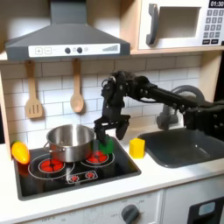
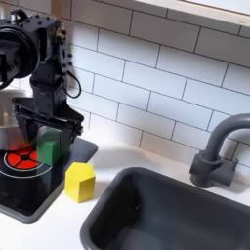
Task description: Reach green block
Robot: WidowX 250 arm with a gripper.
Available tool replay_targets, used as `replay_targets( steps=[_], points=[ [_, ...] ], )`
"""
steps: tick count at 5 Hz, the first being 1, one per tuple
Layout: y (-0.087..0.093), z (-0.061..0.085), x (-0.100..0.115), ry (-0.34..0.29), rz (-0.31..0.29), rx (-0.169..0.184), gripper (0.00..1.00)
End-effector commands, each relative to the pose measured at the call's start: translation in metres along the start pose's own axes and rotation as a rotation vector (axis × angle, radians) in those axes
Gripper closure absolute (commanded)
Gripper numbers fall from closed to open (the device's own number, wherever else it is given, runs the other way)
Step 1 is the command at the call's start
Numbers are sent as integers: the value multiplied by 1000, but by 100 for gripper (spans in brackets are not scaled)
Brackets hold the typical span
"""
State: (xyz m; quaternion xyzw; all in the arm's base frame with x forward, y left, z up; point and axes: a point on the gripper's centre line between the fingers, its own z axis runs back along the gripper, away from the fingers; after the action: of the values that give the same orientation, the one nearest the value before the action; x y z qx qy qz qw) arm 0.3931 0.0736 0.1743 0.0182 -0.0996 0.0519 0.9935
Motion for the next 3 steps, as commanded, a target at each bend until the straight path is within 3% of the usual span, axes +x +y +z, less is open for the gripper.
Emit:
replay_targets(
  steps=[1, 3],
  points=[
    [-4, -8, 5, 20, -7, 7, 0],
    [0, -18, 4, 47, 2, 18, 0]
  ],
)
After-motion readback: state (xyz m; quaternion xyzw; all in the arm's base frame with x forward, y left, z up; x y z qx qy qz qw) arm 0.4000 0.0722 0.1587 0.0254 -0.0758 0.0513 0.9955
